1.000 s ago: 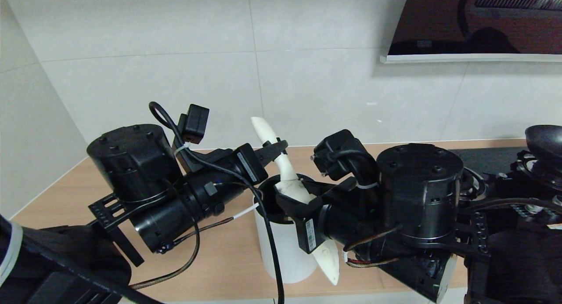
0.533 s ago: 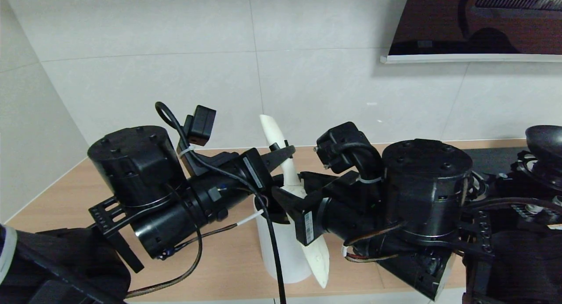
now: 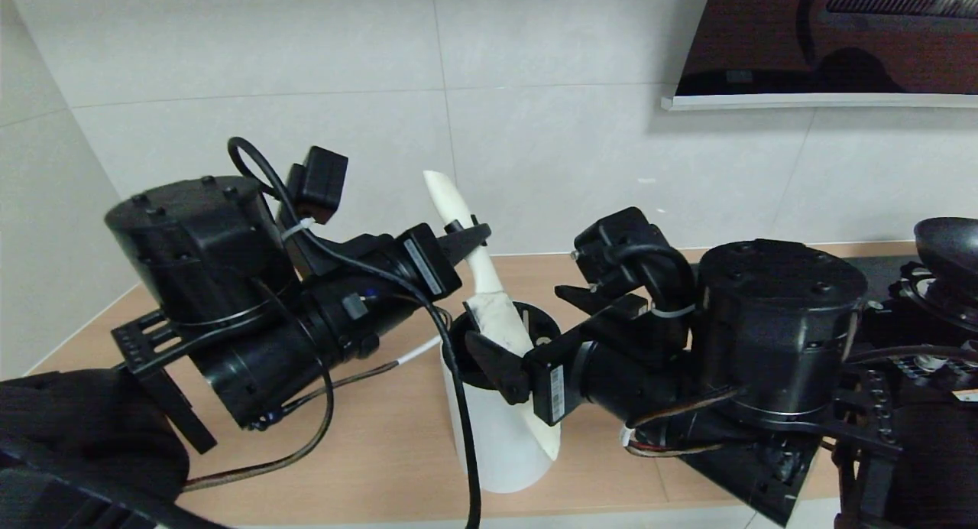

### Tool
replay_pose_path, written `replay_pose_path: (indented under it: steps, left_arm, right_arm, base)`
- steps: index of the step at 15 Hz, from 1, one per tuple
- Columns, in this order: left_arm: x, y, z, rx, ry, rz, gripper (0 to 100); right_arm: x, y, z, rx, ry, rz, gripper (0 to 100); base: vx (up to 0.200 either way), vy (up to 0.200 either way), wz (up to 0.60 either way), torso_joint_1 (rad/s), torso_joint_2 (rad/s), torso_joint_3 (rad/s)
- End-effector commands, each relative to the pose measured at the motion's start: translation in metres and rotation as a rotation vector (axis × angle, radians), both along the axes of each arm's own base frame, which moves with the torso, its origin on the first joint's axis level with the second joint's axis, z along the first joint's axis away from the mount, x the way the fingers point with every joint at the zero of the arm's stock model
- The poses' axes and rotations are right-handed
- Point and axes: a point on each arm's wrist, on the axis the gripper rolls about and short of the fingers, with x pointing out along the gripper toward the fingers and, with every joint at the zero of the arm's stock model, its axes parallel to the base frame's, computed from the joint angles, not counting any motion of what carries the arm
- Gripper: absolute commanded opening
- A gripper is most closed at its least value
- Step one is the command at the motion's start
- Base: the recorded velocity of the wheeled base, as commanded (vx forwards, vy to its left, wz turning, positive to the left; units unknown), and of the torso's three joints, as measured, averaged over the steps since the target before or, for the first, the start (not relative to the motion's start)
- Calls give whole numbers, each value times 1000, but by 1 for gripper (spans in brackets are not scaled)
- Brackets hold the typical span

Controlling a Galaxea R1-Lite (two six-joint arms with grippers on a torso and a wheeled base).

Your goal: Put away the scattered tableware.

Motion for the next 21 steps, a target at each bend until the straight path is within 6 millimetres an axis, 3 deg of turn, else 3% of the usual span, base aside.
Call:
replay_pose_path:
  steps: [1,4,6,8,12,21]
  left_arm:
    - [-9,14,39,-14,-92,86,0]
    - [-16,19,78,48,-174,200,0]
    - [-15,17,84,148,-225,290,0]
    - [-17,14,79,192,-221,324,0]
    - [-36,-19,58,405,-188,517,0]
    - [-13,-45,22,449,-329,627,0]
  right_arm:
    - [4,-23,19,44,-32,-43,100]
    - [17,-45,34,65,-52,-97,100]
    - [21,-49,33,55,-45,-111,100]
    - [24,-49,32,51,-42,-118,100]
    - [26,-47,27,39,-32,-121,100]
    - [28,-47,24,30,-27,-128,100]
  base:
    - [0,0,0,0,0,0]
    - [0,0,0,0,0,0]
    - [0,0,0,0,0,0]
    - [0,0,0,0,0,0]
    - [0,0,0,0,0,0]
    - [0,0,0,0,0,0]
